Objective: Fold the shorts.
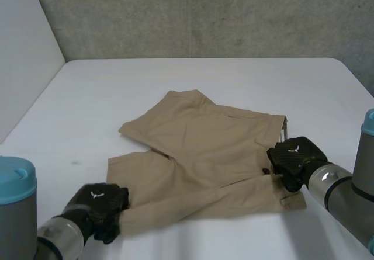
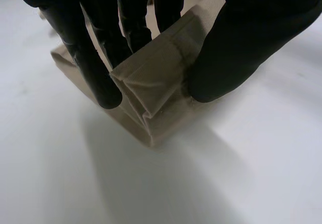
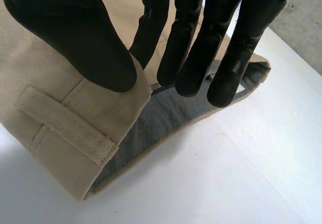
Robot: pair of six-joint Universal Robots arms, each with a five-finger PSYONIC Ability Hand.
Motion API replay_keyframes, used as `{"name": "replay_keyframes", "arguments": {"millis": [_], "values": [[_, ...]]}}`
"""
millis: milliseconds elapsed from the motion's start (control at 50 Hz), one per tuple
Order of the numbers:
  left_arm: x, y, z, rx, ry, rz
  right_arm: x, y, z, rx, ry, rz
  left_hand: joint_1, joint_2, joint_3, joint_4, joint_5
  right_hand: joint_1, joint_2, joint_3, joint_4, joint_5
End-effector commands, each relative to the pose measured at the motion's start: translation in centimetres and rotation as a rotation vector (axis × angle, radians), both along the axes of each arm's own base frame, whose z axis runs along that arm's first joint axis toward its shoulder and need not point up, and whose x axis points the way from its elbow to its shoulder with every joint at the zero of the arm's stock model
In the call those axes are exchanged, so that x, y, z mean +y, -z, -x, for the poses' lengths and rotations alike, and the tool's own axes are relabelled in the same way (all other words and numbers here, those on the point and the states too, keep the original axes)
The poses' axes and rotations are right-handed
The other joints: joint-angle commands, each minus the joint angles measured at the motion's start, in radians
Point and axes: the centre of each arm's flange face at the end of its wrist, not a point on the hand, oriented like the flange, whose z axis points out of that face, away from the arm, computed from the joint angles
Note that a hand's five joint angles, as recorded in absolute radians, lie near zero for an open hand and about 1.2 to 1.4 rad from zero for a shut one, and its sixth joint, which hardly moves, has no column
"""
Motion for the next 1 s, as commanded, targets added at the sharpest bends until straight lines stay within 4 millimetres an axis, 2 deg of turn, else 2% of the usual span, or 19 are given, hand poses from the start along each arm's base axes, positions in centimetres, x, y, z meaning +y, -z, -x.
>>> {"name": "replay_keyframes", "arguments": {"millis": [20,60,80,140,240,380,440,520,560,620,640,660,720,740,800,820,940,960,1000], "values": [[-0.6,-4.9,0.7,0.045,0.027,0.19,2.2,-1.7,0.6,0.063,-0.04,-0.061,0.24,0.208,0.216,0.209,0.258,0.45,0.215,0.213,0.204,0.226],[0.1,-6.6,0.7,0.067,0.048,0.236,3.1,-2.6,0.8,0.091,-0.066,-0.079,0.24,0.208,0.216,0.209,0.258,0.45,0.215,0.213,0.204,0.226],[0.6,-8.1,0.6,0.09,0.058,0.276,4.1,-3.3,1.1,0.121,-0.096,-0.098,0.24,0.208,0.216,0.209,0.258,0.45,0.215,0.213,0.204,0.226],[1.3,-10.0,0.3,0.116,0.058,0.318,5.1,-4.2,1.4,0.15,-0.134,-0.116,0.24,0.208,0.216,0.209,0.258,0.45,0.215,0.213,0.204,0.226],[3.3,-12.9,-0.3,0.157,0.088,0.363,6.3,-7.4,3.0,0.153,-0.133,-0.089,0.24,0.208,0.216,0.209,0.258,0.45,0.215,0.213,0.204,0.226],[5.8,-15.4,-1.0,0.19,0.146,0.359,8.6,-11.9,3.8,0.088,-0.159,-0.018,0.24,0.208,0.216,0.209,0.258,0.45,0.215,0.213,0.204,0.226],[6.2,-15.8,-1.1,0.198,0.155,0.369,8.3,-13.2,4.4,0.048,-0.142,0.018,0.24,0.208,0.216,0.209,0.258,0.45,0.215,0.213,0.204,0.226],[5.8,-15.2,-0.9,0.187,0.156,0.348,7.3,-13.2,5.0,0.002,-0.135,0.017,0.24,0.208,0.216,0.209,0.258,0.45,0.215,0.213,0.204,0.226],[5.0,-14.2,-0.4,0.166,0.155,0.311,6.9,-13.0,5.1,-0.006,-0.138,0.019,0.24,0.208,0.216,0.209,0.258,0.45,0.215,0.213,0.204,0.226],[2.9,-11.8,0.8,0.125,0.156,0.246,5.2,-11.3,5.6,0.003,-0.142,-0.011,0.24,0.208,0.216,0.209,0.258,0.45,0.215,0.213,0.204,0.226],[2.4,-11.3,1.2,0.119,0.157,0.237,4.0,-10.2,5.8,0.015,-0.145,-0.032,0.24,0.208,0.216,0.209,0.258,0.45,0.215,0.213,0.204,0.226],[1.2,-10.4,1.8,0.109,0.155,0.223,3.5,-9.7,5.9,0.02,-0.146,-0.041,0.24,0.208,0.216,0.209,0.258,0.45,0.215,0.213,0.204,0.226],[-0.8,-9.2,3.0,0.1,0.155,0.221,1.3,-7.9,6.1,0.054,-0.125,-0.072,0.24,0.208,0.216,0.209,0.258,0.45,0.215,0.213,0.204,0.226],[-2.2,-8.7,3.9,0.089,0.16,0.227,0.8,-7.6,6.0,0.064,-0.121,-0.075,0.24,0.208,0.216,0.209,0.258,0.45,0.215,0.213,0.204,0.226],[-4.4,-7.9,5.2,0.063,0.175,0.243,-0.7,-6.2,5.2,0.095,-0.119,-0.088,0.24,0.208,0.216,0.209,0.258,0.45,0.215,0.213,0.204,0.226],[-5.9,-7.7,6.1,0.046,0.189,0.262,-1.1,-5.8,4.9,0.1,-0.121,-0.086,0.24,0.208,0.216,0.209,0.258,0.45,0.215,0.213,0.204,0.226],[-11.6,-7.0,9.6,0.017,0.212,0.342,-4.6,-4.5,3.0,0.107,-0.085,-0.021,0.24,0.208,0.216,0.209,0.258,0.45,0.215,0.213,0.204,0.226],[-13.6,-6.4,10.6,0.015,0.211,0.37,-5.9,-4.1,2.7,0.103,-0.065,0.008,0.24,0.208,0.216,0.209,0.258,0.45,0.215,0.213,0.204,0.226],[-14.9,-6.1,11.2,0.01,0.205,0.395,-7.0,-3.7,2.3,0.094,-0.05,0.035,0.24,0.208,0.216,0.209,0.258,0.45,0.215,0.213,0.204,0.226]]}}
